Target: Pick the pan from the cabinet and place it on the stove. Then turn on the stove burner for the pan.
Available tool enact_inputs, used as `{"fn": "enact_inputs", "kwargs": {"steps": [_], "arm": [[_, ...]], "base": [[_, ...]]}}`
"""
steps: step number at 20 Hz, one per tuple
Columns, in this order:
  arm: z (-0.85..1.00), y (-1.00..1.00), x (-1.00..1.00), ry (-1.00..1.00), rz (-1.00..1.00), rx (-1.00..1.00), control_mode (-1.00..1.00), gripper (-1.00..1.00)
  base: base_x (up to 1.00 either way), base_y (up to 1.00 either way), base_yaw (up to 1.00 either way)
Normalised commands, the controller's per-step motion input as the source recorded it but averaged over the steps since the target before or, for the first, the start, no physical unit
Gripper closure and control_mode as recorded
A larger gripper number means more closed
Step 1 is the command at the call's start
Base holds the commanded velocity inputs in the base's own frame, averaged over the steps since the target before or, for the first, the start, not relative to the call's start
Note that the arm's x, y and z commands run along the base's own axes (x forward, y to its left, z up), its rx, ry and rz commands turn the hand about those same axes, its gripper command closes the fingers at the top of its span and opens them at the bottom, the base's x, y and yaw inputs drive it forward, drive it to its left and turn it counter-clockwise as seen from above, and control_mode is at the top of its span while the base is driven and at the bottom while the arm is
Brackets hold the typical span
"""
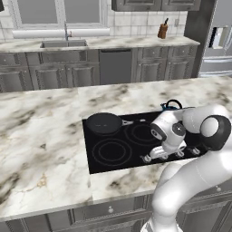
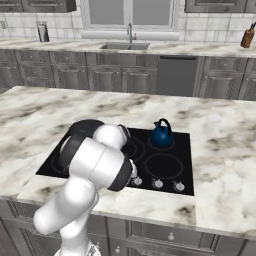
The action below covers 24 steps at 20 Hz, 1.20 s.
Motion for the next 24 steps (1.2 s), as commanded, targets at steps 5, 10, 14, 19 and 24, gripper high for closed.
{"fn": "enact_inputs", "kwargs": {"steps": [5,10,14,19,24], "arm": [[-0.47,0.04,-0.64,0.13,0.29,-0.2,-1.0,1.0],[-0.51,0.0,-0.59,0.12,0.34,-0.2,-1.0,1.0],[-0.54,0.0,-0.51,0.08,0.4,-0.19,-1.0,1.0],[-0.6,-0.01,-0.41,0.05,0.43,-0.18,-1.0,1.0],[-0.66,-0.06,-0.22,0.04,0.44,-0.16,-1.0,1.0]], "base": [[0.0,0.0,0.0],[0.0,0.0,0.0],[0.0,0.0,0.0],[0.0,0.0,0.0],[0.0,0.0,0.0]]}}
